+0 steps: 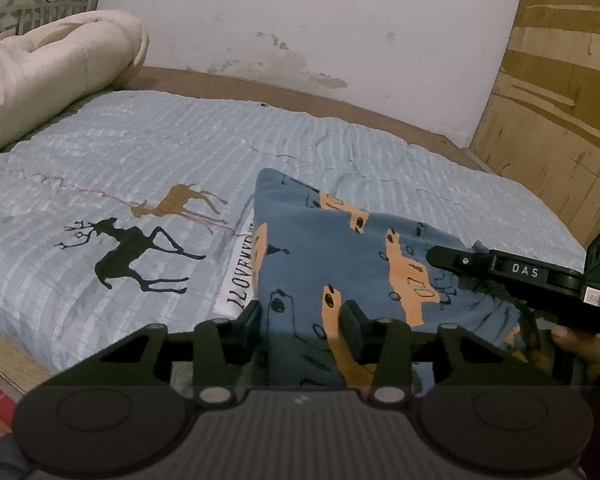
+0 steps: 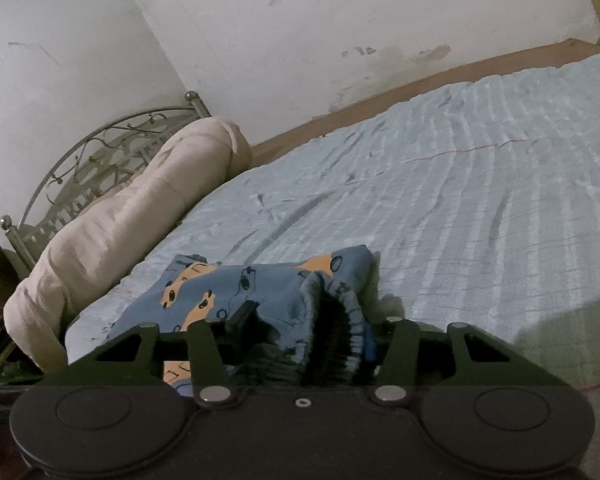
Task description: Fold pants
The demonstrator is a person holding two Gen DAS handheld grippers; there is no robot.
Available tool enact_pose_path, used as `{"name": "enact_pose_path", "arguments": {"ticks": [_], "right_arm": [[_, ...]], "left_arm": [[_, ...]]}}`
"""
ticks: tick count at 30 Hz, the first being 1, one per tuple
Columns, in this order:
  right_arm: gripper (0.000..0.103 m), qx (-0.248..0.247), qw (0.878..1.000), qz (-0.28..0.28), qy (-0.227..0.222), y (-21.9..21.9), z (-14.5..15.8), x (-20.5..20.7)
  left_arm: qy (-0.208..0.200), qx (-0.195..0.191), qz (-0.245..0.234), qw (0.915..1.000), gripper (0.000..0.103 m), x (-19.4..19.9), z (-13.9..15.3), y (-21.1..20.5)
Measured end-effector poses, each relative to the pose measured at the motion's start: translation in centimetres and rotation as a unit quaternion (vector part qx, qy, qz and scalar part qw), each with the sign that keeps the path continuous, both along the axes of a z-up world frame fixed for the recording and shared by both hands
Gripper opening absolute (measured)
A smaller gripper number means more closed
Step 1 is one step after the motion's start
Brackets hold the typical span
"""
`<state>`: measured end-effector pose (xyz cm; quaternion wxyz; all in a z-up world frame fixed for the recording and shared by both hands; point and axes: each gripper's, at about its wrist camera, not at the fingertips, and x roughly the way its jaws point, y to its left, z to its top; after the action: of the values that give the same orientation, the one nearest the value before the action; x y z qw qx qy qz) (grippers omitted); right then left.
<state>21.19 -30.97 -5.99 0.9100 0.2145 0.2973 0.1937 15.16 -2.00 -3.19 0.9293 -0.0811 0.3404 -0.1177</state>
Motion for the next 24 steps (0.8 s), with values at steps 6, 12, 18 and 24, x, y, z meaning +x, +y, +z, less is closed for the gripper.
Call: {"name": "enact_pose_path", "arguments": {"ticks": [6,12,18,24], "right_arm": [[0.04,-0.015,1.0,-0.005,-0.01,0.4,0.1,-0.3],[0.036,-0.017,1.0,-0.006,-0.017,0.6,0.1,-0.6],[0.029,-0.016,1.0,-0.005,-0.018,0.7,0.6,-0.9],[0.023,-0.019,0.999,0.012,-0.03,0.9,2.6,-0.8]], "left_arm": [[-0.005,0.004,0.002,1.0,0.027,-0.1,0.2,0.0],[-0.008,0.0,0.007,0.9999,0.017,0.0,0.1,0.1],[-0.004,-0.02,0.001,0.9998,0.015,0.6,1.0,0.7],[0.0,-0.052,-0.012,0.9986,0.014,1.6,2.3,2.0]]}}
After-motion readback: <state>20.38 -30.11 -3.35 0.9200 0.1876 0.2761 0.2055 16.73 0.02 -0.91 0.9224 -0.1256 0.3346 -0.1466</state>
